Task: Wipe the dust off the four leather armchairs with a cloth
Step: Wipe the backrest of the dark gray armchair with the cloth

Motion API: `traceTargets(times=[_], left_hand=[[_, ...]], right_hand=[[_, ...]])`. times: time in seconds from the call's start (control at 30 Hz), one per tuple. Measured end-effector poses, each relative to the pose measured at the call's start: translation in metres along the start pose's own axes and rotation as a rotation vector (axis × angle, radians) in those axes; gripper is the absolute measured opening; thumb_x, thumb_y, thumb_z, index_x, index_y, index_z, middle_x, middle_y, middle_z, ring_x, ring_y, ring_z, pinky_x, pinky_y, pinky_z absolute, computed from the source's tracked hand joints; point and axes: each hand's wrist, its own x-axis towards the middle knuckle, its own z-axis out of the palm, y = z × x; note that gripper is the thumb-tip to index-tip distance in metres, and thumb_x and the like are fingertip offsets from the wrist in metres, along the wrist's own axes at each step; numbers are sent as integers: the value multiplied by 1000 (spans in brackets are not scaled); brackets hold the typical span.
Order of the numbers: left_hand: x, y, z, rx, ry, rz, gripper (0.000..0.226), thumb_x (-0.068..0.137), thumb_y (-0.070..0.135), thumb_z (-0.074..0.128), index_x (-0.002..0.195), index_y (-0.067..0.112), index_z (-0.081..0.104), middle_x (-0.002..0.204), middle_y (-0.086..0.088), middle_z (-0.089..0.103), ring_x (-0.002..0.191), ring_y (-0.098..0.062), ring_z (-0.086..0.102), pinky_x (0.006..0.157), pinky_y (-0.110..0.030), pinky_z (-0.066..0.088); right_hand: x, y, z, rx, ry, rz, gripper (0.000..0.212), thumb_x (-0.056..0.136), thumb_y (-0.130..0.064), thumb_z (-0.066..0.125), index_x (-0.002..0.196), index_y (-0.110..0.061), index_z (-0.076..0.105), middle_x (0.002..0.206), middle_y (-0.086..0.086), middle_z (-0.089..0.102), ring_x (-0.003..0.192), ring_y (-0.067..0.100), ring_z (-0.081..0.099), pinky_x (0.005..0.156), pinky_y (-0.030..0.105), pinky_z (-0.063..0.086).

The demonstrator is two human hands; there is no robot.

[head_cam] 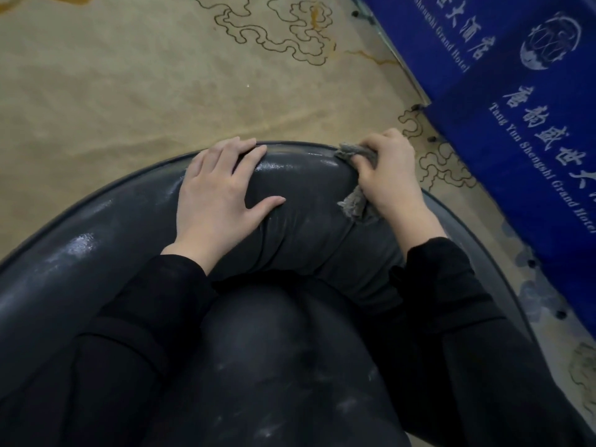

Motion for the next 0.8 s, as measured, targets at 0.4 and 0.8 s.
traceTargets(times=[0.4, 0.8], left_hand=[[30, 62, 18, -94, -147, 119, 79, 81, 65, 49, 138, 9, 50, 139, -7, 50, 132, -29, 42, 113, -43, 28], [28, 75, 42, -84, -121, 119, 72, 77, 61, 56, 135, 18, 51, 139, 0, 49, 133, -23, 39, 114, -35, 13]], right_hand=[[1, 21, -8, 80, 34, 63, 18, 91, -20, 61, 104, -9, 69, 106, 9, 53, 104, 21, 47, 84, 18, 28], [-32, 51, -5, 165, 239, 121, 14, 91, -13, 59, 99, -7, 69, 95, 0, 46, 96, 19, 44, 77, 11, 24]])
